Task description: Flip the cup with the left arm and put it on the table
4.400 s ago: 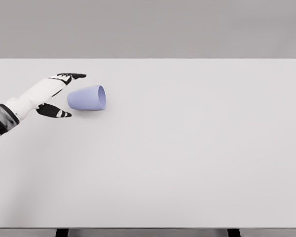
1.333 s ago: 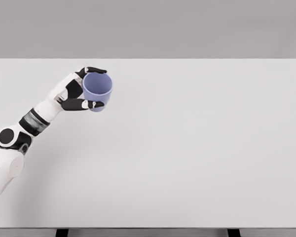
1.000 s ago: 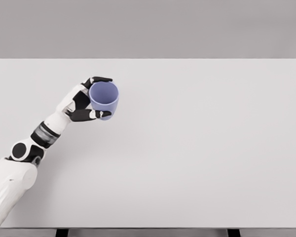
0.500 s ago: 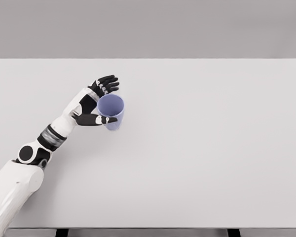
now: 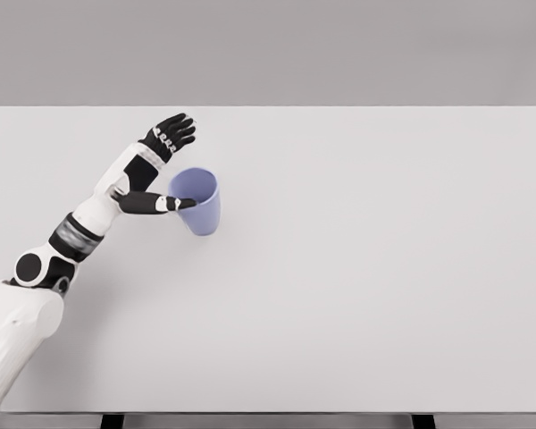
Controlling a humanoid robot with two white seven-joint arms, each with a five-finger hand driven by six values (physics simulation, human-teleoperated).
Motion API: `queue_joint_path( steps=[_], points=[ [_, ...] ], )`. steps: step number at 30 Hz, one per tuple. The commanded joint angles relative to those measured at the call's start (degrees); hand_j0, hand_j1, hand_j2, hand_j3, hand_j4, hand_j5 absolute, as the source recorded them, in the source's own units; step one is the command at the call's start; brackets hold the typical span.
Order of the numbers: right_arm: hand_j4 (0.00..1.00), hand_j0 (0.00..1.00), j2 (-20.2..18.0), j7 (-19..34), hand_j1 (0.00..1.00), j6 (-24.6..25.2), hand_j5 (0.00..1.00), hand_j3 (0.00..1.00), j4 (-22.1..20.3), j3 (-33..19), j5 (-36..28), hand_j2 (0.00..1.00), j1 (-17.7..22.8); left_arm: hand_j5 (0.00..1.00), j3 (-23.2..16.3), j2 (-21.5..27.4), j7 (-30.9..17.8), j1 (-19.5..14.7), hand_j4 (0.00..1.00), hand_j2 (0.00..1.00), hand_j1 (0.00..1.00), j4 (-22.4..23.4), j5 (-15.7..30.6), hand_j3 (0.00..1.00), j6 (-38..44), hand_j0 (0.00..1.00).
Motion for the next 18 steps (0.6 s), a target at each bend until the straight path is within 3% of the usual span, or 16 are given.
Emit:
queue_joint_path(
  steps=[1, 9, 10, 11, 12, 13, 14, 18],
  points=[
    [1.00, 1.00, 0.0, 0.0, 1.00, 0.0, 1.00, 1.00, 0.0, 0.0, 0.0, 1.00, 0.1, 1.00, 0.8, 0.8, 0.0, 0.0, 1.00, 1.00, 1.00, -0.1, 0.3, 1.00, 0.0, 1.00],
    [1.00, 1.00, 0.0, 0.0, 1.00, 0.0, 1.00, 1.00, 0.0, 0.0, 0.0, 1.00, 0.0, 1.00, 1.0, 3.3, 0.0, -0.3, 1.00, 1.00, 1.00, 1.8, -0.3, 1.00, 0.0, 1.00],
    [1.00, 1.00, 0.0, 0.0, 1.00, 0.0, 1.00, 1.00, 0.0, 0.0, 0.0, 1.00, 0.1, 1.00, 1.6, 4.8, 0.0, -0.8, 1.00, 1.00, 1.00, 2.3, -2.2, 1.00, 0.0, 1.00],
    [1.00, 1.00, 0.0, 0.0, 1.00, 0.0, 1.00, 1.00, 0.0, 0.0, 0.0, 1.00, 0.0, 1.00, 1.9, 7.6, 0.0, -1.1, 1.00, 1.00, 1.00, 2.4, -6.4, 1.00, 0.0, 1.00],
    [1.00, 1.00, 0.0, 0.0, 1.00, 0.0, 1.00, 1.00, 0.0, 0.0, 0.0, 1.00, 0.0, 1.00, 1.9, 9.1, 0.0, -1.9, 1.00, 1.00, 1.00, 2.8, -13.8, 1.00, 0.0, 1.00],
    [1.00, 1.00, 0.0, 0.0, 1.00, 0.0, 1.00, 1.00, 0.0, 0.0, 0.0, 1.00, 0.0, 1.00, 1.9, 9.9, 0.0, -4.4, 1.00, 1.00, 1.00, 2.8, -26.5, 1.00, 0.0, 1.00],
    [1.00, 1.00, 0.0, 0.0, 1.00, 0.0, 1.00, 1.00, 0.0, 0.0, 0.0, 1.00, 0.0, 1.00, 1.9, 10.3, 0.0, -4.7, 1.00, 1.00, 1.00, 2.9, -30.4, 1.00, 0.0, 1.00],
    [1.00, 1.00, 0.0, 0.0, 1.00, 0.0, 1.00, 1.00, 0.0, 0.0, 0.0, 1.00, 0.0, 1.00, 2.6, 11.1, 0.0, -4.6, 1.00, 1.00, 1.00, 2.9, -31.6, 1.00, 0.0, 1.00]
  ],
)
